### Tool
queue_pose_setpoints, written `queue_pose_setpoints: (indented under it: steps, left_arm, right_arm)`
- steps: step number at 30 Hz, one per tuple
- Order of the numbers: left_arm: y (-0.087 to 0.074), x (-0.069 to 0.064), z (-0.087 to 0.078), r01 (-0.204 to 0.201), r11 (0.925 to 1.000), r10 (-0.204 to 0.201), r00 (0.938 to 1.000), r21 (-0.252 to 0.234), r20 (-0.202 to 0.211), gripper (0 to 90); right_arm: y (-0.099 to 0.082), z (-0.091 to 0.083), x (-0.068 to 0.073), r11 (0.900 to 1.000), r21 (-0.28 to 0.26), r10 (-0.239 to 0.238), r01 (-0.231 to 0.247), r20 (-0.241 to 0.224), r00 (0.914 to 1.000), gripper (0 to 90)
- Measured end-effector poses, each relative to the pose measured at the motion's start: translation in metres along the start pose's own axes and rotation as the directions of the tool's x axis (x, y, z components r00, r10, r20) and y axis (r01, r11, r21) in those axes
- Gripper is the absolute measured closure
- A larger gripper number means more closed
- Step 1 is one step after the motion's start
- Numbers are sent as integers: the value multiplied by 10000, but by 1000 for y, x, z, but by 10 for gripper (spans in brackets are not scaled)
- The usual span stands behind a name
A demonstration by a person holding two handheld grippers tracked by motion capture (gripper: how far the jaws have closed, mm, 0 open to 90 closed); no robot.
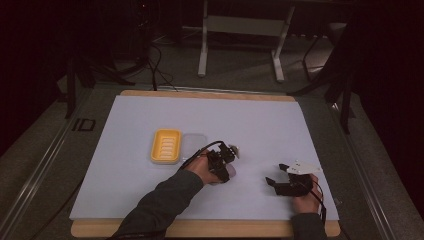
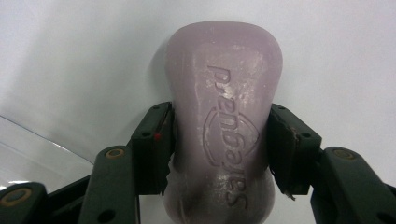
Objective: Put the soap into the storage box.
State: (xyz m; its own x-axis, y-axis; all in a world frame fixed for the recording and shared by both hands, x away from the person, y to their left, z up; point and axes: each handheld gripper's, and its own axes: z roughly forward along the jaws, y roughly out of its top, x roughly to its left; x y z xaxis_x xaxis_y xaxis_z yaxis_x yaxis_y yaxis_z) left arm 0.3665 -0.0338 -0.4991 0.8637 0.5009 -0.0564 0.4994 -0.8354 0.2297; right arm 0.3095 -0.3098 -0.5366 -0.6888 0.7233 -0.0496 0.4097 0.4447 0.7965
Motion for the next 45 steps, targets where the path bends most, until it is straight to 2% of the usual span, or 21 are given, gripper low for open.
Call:
queue_pose_setpoints:
  steps: [11,45]
  left_arm:
    - [-1,1,-2,-341,9993,342,9994,138,-94,492]
    - [-12,16,-22,22,9999,-27,9991,-125,-420,495]
  right_arm:
    - [0,0,0,10000,-27,15,-15,-4,10000,224]
    - [0,0,0,10000,-55,17,-17,-5,10000,224]
